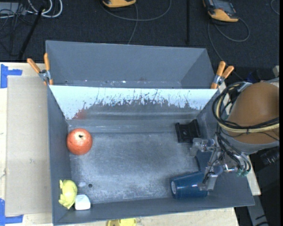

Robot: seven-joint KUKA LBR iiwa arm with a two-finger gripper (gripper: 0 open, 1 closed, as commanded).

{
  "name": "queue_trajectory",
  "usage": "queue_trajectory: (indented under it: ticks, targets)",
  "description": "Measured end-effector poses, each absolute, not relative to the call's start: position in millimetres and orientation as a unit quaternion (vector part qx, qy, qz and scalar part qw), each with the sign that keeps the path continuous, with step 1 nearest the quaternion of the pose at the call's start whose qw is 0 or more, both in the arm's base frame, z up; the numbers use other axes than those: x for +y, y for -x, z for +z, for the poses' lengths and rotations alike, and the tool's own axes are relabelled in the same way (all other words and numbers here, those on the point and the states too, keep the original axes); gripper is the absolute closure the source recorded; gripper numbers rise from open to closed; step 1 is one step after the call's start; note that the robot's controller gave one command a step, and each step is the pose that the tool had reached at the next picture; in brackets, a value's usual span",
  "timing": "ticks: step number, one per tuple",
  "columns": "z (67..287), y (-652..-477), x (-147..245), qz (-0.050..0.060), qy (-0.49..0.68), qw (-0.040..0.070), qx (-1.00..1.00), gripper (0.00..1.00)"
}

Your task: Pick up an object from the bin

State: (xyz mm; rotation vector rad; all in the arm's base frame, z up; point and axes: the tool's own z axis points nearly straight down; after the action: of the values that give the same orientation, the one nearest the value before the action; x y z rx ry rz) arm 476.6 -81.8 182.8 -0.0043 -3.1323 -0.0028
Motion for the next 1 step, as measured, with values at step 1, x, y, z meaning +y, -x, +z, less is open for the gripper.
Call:
queue_trajectory:
  ticks: [1]
  targets:
    - [186.7, -478.3, -81.6, 0.0, 0.0, 0.001, -1.0, 0.0]
